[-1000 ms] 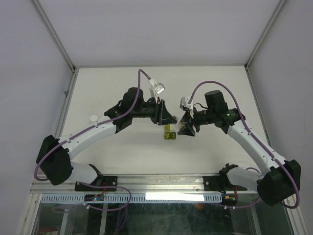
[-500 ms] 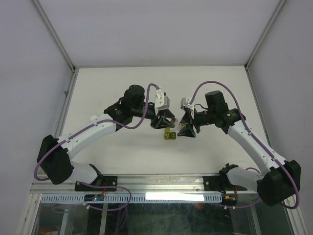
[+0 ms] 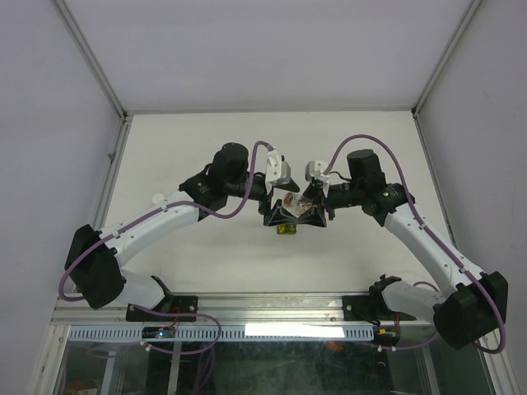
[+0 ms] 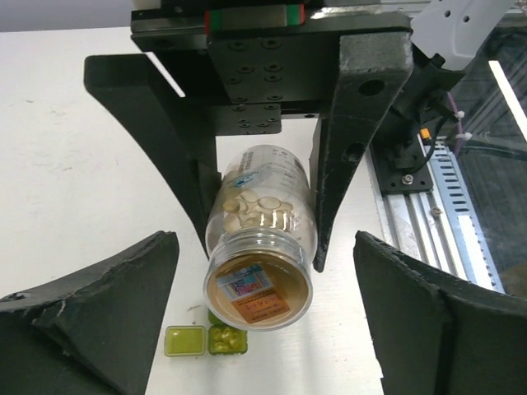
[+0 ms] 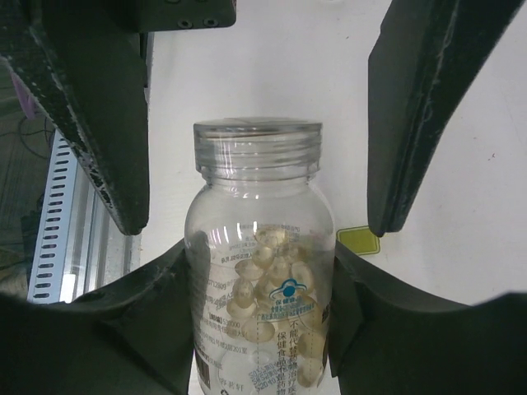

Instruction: Sort the pills into containers

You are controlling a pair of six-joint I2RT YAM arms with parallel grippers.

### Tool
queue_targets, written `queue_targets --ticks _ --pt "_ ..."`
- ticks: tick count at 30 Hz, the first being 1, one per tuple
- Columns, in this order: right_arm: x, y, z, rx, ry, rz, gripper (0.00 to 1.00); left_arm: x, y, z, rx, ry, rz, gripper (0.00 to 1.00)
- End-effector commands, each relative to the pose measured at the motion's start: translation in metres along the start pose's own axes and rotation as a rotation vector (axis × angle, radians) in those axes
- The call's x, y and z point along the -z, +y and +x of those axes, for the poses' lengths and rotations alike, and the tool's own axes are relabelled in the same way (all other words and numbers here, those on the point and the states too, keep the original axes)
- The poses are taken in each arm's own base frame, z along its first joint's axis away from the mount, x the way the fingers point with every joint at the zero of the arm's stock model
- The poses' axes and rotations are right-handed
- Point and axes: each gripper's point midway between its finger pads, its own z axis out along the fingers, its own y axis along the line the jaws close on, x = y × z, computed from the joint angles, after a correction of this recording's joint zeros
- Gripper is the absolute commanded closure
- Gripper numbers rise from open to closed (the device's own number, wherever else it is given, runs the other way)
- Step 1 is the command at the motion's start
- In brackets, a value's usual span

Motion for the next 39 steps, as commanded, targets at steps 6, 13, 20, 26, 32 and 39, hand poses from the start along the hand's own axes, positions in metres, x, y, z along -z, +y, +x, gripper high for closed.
queue_targets --ticks 6,13,20,26,32,39 --pt "0.006 -0.001 -0.030 0.103 -0.078 0.000 1.00 0.018 0.010 -0.031 -0.082 -0.113 -0.153 0.01" --pt "0.007 0.000 -0.030 0.104 -0.082 -0.006 1.00 0.045 0.000 -0.049 0.010 -0.278 -0.253 0.01" --pt "0.006 0.000 -0.029 0.102 -0.081 -0.009 1.00 0.076 -0.018 -0.043 0.167 -0.428 -0.348 0.01" --pt "0.006 -0.003 -0.026 0.095 -0.075 -0.003 1.00 0.094 -0.011 -0.056 0.521 -0.570 -0.436 0.06" --pt "0.005 -0.005 -0.023 0.087 -0.068 0.001 1.00 0.084 0.014 -0.047 0.782 -0.460 -0.562 0.28" --pt "0.004 -0.007 -0.021 0.080 -0.062 0.003 1.00 0.072 0.018 -0.044 0.783 -0.377 -0.622 0.28"
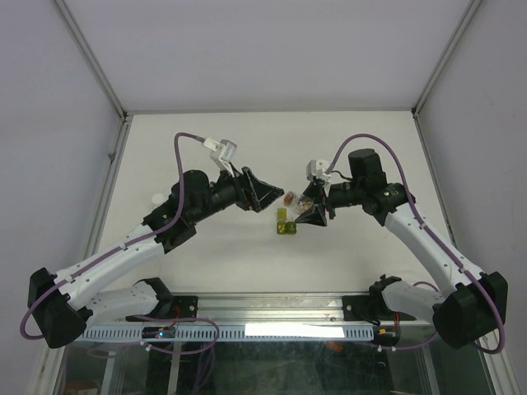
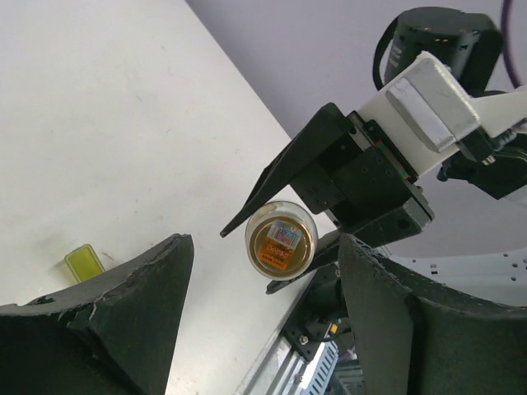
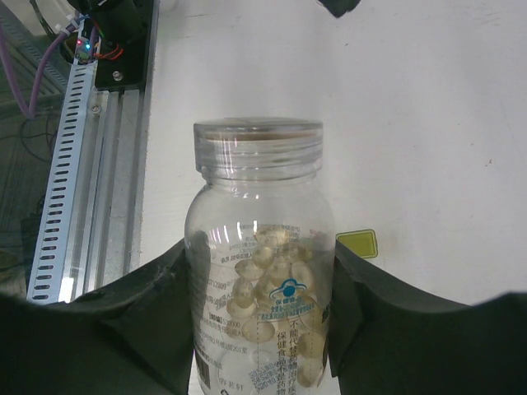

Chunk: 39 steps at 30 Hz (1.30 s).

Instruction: Sort the pills into containers

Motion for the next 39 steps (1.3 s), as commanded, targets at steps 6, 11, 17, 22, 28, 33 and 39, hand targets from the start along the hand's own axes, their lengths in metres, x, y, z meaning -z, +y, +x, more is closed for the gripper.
queue_targets --ticks 6,11,17,22,28,33,39 --pt "0.002 -0.007 -0.018 0.071 -0.041 0.009 1.00 -0.018 -0.020 0.000 -0.002 0.043 -0.018 0.28" --pt "0.002 -0.006 -0.018 0.071 -0.042 0.007 1.00 -0.024 -0.025 0.006 -0.005 0.067 -0.006 0.31" --pt "0.003 -0.006 -0.019 0.073 -0.044 0.010 1.00 -0.028 -0.028 0.012 -0.003 0.094 0.008 0.41" --pt "0.003 -0.006 -0.019 0.075 -0.045 0.009 1.00 -0.031 -0.033 0.017 -0.001 0.118 0.028 0.47" --pt "0.004 -0.006 -0.020 0.075 -0.046 0.009 1.00 -0.033 -0.036 0.026 0.002 0.148 0.043 0.51" --pt "0.004 -0.006 -0.019 0.075 -0.046 0.009 1.00 -0.033 -0.038 0.031 0.004 0.168 0.054 0.55" --pt "0.004 -0.006 -0.020 0.075 -0.047 0.010 1.00 -0.033 -0.039 0.038 -0.009 0.198 0.075 0.63"
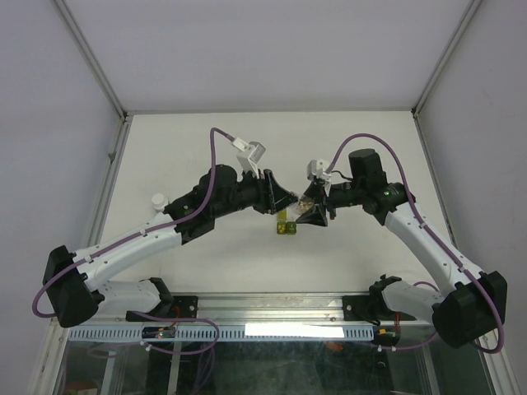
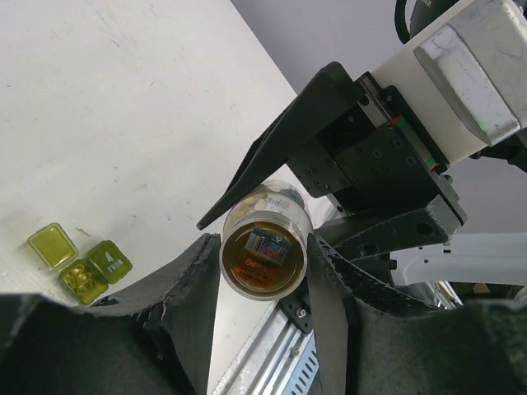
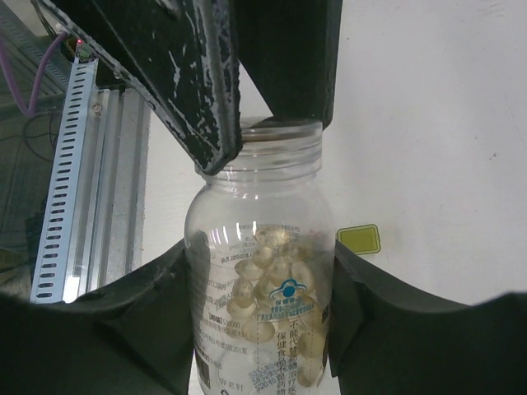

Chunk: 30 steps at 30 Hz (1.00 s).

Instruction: Sort the pills into containers

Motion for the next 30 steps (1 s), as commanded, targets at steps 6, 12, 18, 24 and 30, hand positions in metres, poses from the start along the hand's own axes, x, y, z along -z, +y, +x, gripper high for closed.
queue_targets --ticks 6,12,18,24,30 --pt "0.004 -0.005 -0.023 0.091 -0.055 0.011 1.00 -0.002 -0.038 0.018 -0.168 0.109 0.229 0.68" --pt "0.006 -0.004 -0.026 0.097 -0.060 0.013 1.00 0.004 -0.045 0.046 -0.566 0.179 0.489 0.70" --pt "0.009 -0.003 -0.028 0.104 -0.070 0.019 1.00 0.011 -0.042 0.040 -0.895 0.117 0.662 0.66" --pt "0.010 -0.004 -0.028 0.104 -0.071 0.021 1.00 0.002 -0.045 -0.018 -0.861 -0.018 0.577 0.35" --pt "0.011 -0.004 -0.027 0.108 -0.070 0.021 1.00 0.024 -0.057 -0.059 -0.786 -0.239 0.470 0.01"
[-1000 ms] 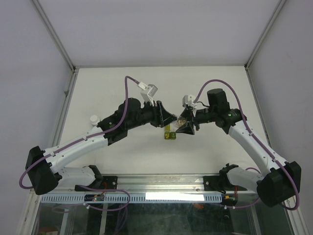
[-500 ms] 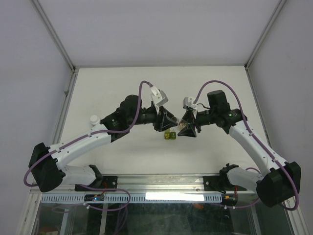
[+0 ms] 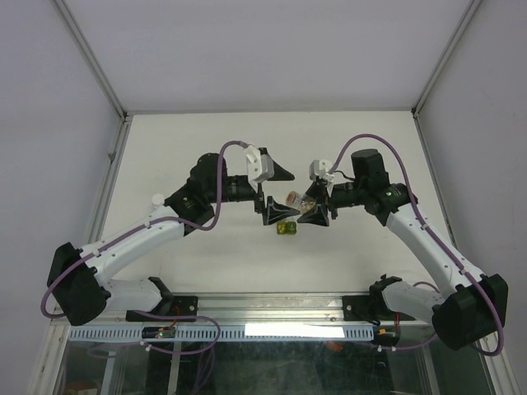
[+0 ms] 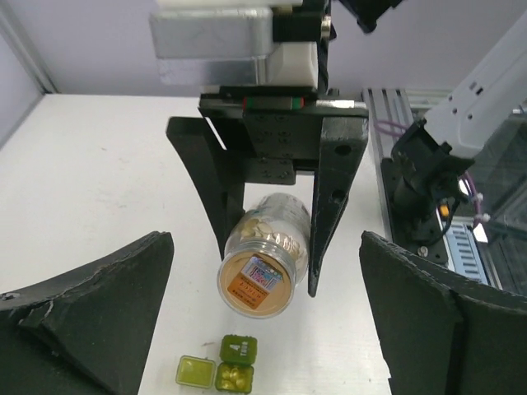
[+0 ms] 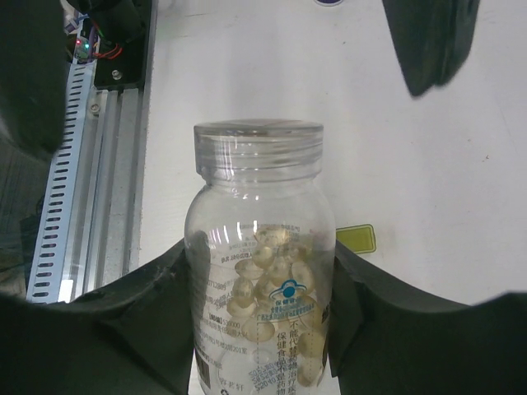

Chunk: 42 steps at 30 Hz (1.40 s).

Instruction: Sort the pills into containers

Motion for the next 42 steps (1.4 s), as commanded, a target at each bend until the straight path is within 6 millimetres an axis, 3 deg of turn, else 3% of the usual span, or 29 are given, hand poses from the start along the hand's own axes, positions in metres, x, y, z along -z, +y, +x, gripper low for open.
queue_targets --ticks 1,6,11,15,25,31,42 --pt "0.006 -0.004 -0.027 0.100 -0.062 0.013 1.00 0.022 -0.001 -0.066 -0.055 -0.217 -0.084 0.01" --pt "0.008 0.000 -0.027 0.117 -0.073 -0.005 1.00 0.042 -0.006 -0.068 0.122 -0.268 -0.160 0.01" --pt "0.014 0.003 -0.031 0.127 -0.111 -0.016 1.00 0.063 -0.014 -0.051 0.479 -0.379 -0.227 0.02" --pt "0.017 0.003 -0.032 0.125 -0.131 -0.011 1.00 0.063 -0.014 -0.040 0.665 -0.400 -0.257 0.13" --pt "0.017 -0.004 -0.026 0.103 -0.123 0.002 1.00 0.028 -0.001 -0.030 0.645 -0.264 -0.525 0.18" --pt "0.016 -0.007 -0.024 0.097 -0.113 0.010 1.00 0.010 0.007 -0.025 0.622 -0.205 -0.581 0.20" --pt "0.015 -0.010 -0.020 0.086 -0.102 0.017 1.00 -0.005 0.010 -0.019 0.600 -0.151 -0.568 0.43"
